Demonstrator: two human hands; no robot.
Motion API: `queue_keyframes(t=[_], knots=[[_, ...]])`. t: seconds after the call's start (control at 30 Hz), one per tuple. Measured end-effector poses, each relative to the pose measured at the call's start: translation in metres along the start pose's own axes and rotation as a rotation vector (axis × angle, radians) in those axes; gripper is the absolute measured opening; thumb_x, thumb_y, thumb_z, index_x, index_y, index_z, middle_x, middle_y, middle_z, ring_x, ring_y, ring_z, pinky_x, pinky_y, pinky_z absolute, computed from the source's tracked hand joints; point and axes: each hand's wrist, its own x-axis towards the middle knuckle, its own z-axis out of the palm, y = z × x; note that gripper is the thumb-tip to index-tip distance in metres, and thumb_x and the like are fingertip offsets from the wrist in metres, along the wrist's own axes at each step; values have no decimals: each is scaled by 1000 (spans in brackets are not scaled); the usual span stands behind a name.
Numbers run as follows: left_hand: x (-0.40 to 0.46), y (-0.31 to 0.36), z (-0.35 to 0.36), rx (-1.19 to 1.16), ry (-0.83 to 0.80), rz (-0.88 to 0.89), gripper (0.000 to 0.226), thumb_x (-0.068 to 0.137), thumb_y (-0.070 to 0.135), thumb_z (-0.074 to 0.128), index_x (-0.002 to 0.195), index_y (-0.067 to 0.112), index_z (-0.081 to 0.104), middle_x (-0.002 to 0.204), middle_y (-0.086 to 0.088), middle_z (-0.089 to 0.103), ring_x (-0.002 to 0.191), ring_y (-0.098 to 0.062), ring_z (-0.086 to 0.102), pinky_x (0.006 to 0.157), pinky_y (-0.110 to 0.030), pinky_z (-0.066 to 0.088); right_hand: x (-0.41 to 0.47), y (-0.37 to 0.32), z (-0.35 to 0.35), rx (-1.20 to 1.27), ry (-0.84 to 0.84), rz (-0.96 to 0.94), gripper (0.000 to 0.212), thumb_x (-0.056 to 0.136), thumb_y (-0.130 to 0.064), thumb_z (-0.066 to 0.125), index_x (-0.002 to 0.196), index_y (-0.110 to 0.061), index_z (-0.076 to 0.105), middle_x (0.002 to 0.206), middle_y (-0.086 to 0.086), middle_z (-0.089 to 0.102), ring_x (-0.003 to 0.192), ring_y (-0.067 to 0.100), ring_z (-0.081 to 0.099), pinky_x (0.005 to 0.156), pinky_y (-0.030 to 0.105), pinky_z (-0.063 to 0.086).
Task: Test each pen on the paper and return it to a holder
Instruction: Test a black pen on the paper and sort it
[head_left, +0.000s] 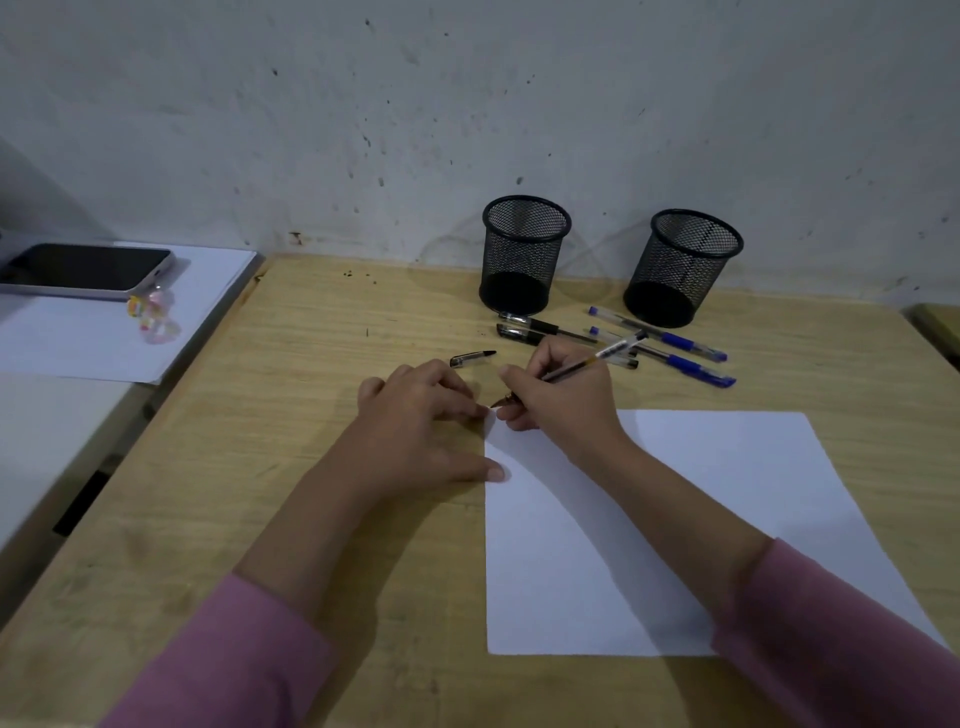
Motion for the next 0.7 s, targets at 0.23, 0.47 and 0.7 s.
queue_keyframes(t=[0.23,0.47,0.7], knots=[[2,-5,-1,6,-1,22,68,43,80,59,99,41,65,107,20,50,105,-6,45,86,-35,23,-2,3,4,3,67,-53,25,77,4,65,64,-7,47,56,26,60,45,23,66,41,31,50],[3,-7,-1,41,-7,25,69,43,83,56,100,44,62,107,18,47,103,-6,42,86,-34,22,0,7,5,-67,88,-167,25,77,5,63,63,-4,44,52,24,56,40,19,63,37,26,48],[3,-7,-3,81,-15,34,74,44,85,53,104,44,61,108,17,48,102,-9,43,87,-36,25,1,8,5,-63,47,-138,24,77,5,63,63,-4,45,52,24,57,41,20,63,37,24,48]])
